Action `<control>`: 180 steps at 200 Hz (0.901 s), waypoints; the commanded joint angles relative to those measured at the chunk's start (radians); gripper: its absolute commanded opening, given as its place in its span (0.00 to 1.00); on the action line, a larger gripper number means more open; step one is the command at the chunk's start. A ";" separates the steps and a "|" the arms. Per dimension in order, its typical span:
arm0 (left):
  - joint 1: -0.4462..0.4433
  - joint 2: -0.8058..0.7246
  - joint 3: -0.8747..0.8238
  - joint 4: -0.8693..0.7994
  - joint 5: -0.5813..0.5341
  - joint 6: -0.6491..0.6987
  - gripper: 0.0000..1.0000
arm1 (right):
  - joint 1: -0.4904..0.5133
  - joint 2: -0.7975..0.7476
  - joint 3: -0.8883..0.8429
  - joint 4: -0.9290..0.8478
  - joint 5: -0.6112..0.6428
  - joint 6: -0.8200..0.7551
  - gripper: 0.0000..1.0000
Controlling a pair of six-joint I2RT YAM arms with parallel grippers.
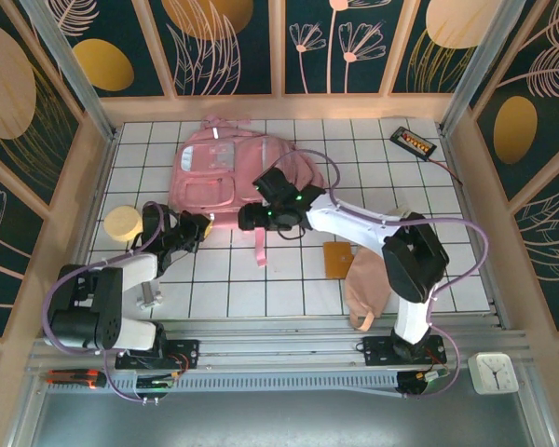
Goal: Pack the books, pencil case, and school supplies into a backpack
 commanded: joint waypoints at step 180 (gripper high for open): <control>-0.070 -0.096 0.161 0.126 0.106 -0.309 0.00 | -0.184 -0.023 -0.434 1.069 -0.659 0.317 0.67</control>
